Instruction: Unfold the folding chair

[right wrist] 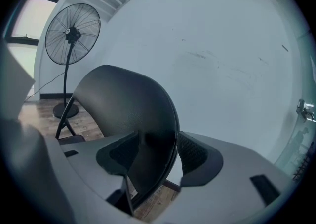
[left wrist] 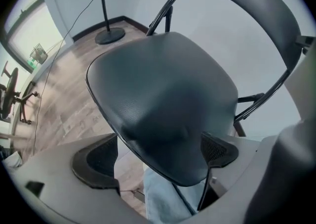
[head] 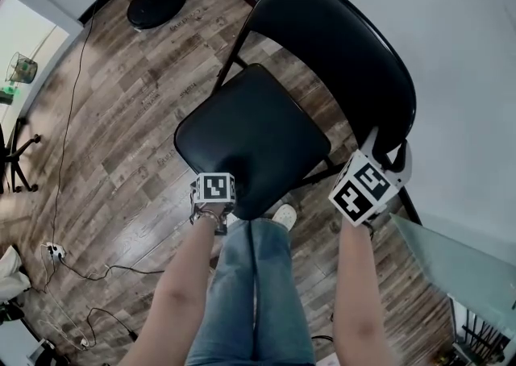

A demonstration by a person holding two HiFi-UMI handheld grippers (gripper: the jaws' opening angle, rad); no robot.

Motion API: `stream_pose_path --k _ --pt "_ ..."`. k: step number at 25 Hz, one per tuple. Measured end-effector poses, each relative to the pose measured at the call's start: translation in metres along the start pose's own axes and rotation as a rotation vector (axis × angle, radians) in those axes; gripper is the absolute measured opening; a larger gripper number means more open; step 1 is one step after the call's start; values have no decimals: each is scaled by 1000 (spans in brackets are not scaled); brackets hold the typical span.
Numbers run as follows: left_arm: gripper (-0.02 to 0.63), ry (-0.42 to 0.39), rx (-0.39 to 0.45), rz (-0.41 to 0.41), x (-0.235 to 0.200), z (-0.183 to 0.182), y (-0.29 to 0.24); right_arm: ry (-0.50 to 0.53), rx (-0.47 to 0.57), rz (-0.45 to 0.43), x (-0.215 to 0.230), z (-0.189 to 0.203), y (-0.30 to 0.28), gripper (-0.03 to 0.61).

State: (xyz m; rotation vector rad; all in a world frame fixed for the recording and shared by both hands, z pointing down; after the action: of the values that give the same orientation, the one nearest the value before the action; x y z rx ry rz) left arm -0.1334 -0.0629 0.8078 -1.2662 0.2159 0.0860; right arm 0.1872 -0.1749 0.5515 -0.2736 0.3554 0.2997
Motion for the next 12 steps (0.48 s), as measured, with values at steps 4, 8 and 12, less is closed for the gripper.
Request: stream_pose_path --k 4,8,12 --pt "499 4 9 14 8 -7 22 17 26 -66 -1 -7 19 233" --pt "499 -30 54 29 20 -28 59 37 12 -136 -2 -21 36 233" --pt "499 -35 115 64 32 -38 103 40 16 -178 1 -40 63 233"
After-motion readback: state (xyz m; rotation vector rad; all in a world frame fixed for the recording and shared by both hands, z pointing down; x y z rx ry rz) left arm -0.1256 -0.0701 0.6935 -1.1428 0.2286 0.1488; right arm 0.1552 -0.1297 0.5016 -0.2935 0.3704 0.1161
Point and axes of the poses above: the fingertips, and each gripper's own axes: y backward along the fingers, x to its right, z out of its underside, the point moved 9 cm from there along y, backward along the fingers, and after that the axes turned 11 degrees about x, right-handed, at the moved point
